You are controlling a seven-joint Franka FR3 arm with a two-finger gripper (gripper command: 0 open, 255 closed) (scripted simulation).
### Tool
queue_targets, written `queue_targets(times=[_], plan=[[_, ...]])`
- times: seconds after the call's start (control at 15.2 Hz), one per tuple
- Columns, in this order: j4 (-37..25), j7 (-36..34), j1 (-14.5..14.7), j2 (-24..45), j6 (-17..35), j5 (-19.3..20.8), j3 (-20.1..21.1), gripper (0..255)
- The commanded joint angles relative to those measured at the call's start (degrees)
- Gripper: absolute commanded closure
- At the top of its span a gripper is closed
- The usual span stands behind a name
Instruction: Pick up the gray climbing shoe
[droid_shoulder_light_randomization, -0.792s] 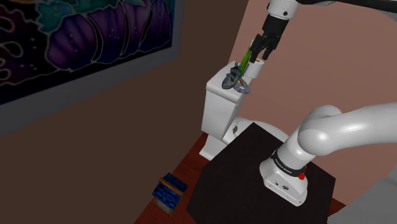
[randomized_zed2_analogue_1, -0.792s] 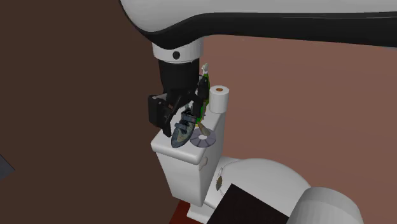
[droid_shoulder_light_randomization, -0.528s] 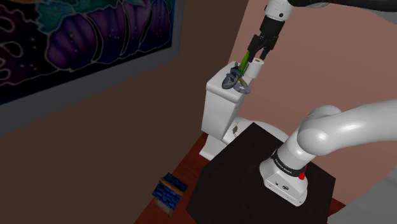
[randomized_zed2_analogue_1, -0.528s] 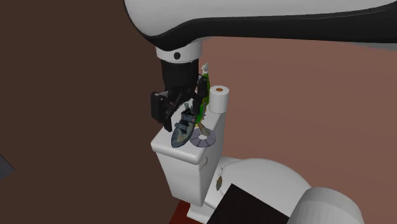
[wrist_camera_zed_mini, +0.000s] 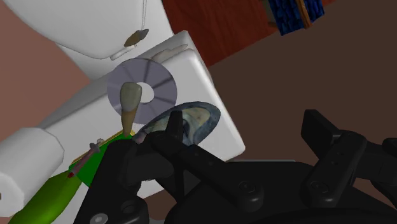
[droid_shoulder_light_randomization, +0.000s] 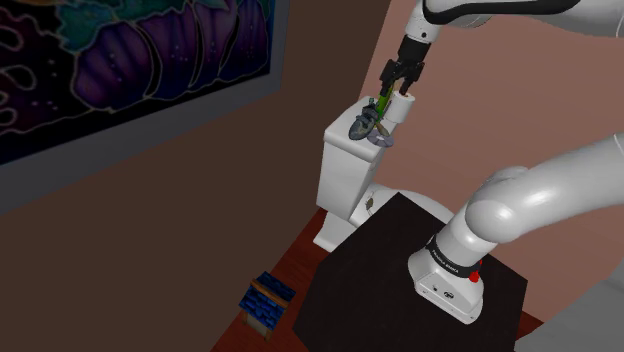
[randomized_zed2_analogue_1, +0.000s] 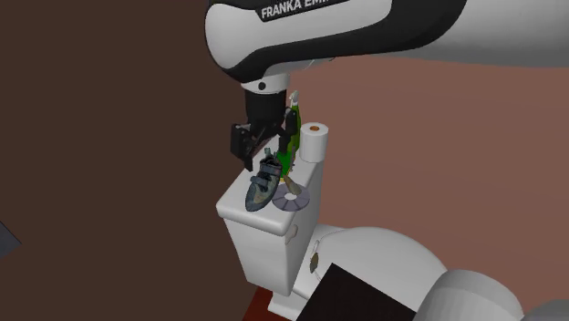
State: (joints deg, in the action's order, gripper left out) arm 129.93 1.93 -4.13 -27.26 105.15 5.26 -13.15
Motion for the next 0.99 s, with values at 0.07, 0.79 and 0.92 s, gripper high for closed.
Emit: queue_targets(times=[0.07, 0.79, 0.92], plan=[[-3.1, 1.8, -0.6, 5.7, 3.1, -0.6, -2.6, 0], [-17.2, 10.6, -3.4, 27.3, 10.4, -8.9, -10.8, 0], [-20.6, 12.4, -4.5, 31.6, 10.9, -11.3, -11.7, 0]])
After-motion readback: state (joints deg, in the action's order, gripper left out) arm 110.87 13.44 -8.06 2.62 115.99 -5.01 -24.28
